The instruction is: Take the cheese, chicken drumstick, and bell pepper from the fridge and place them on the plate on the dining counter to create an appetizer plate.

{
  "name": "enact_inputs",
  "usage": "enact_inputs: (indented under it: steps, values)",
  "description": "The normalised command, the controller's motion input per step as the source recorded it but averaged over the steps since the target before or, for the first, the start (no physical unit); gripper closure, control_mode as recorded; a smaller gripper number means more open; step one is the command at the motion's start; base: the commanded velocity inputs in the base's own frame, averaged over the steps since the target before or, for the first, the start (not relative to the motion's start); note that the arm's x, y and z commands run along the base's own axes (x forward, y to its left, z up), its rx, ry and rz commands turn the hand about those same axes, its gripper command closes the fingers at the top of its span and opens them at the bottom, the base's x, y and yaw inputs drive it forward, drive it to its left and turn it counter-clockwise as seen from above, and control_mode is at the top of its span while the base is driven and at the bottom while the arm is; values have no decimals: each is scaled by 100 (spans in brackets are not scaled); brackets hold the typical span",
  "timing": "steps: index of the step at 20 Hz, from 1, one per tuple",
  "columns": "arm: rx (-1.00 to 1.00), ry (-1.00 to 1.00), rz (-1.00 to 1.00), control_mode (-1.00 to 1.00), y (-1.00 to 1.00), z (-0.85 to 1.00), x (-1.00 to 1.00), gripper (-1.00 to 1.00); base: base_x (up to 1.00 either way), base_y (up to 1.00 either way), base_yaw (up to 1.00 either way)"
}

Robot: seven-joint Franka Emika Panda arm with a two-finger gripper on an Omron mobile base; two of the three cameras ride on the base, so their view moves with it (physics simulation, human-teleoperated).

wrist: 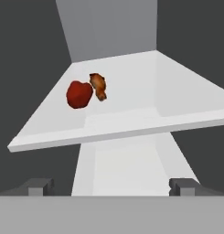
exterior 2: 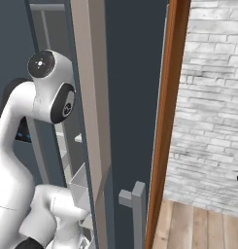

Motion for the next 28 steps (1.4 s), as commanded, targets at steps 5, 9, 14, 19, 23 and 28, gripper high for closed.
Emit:
enact_inputs:
  steps: [5, 9, 14, 19, 23, 28]
  values:
    - [0, 0, 1, -100, -6, 2, 26, -100, 0, 0, 0]
    - [-1, 0, 8, -100, -3, 0, 26, -100, 0, 0, 0]
    - [-6, 1, 10, -100, 0, 0, 33, -100, 0, 0, 0]
    - [-11, 0, 6, -100, 0, 0, 29, -100, 0, 0, 0]
    - [-11, 0, 2, -100, 0, 0, 31, -100, 0, 0, 0]
    - [-3, 0, 0, -100, -8, -1, 34, -100, 0, 0, 0]
